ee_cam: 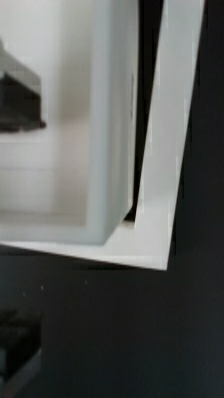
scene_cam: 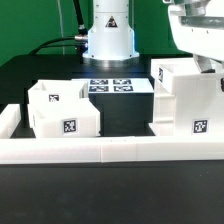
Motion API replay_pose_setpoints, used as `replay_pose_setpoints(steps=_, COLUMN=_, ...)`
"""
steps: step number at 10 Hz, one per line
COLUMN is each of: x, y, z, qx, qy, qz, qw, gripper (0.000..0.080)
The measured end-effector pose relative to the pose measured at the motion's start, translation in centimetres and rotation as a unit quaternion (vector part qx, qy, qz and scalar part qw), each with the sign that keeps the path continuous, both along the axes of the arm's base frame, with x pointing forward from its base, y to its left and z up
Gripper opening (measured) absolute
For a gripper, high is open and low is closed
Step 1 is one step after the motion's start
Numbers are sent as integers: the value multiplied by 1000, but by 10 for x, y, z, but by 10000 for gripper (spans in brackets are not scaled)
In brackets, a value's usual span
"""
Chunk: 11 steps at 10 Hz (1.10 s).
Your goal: Assemble drawer
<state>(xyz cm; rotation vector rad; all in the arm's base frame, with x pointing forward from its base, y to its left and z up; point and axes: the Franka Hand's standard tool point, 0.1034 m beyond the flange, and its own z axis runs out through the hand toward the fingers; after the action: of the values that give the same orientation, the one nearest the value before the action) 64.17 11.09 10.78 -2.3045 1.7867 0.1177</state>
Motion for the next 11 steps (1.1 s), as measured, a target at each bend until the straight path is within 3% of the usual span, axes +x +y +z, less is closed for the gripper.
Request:
replay_pose_setpoints(steps=4, x=-27, y=-12, z=38, qx=-15, qy=-53, qz=195, qw=979, gripper=646)
replay_pose_setpoints(steps=6, x=-49, y=-20, z=46, qx=-25, qy=-73, qz=306, qw=949, gripper=649)
replay_pose_setpoints(steps=10, x=-52, y=-21, z=44, qx=-29, qy=-73, qz=337, qw=938, gripper=649)
replay_pose_setpoints(steps=11, x=-59, y=-26, z=44, qx=-50, qy=-66, qz=452, qw=888, gripper=649)
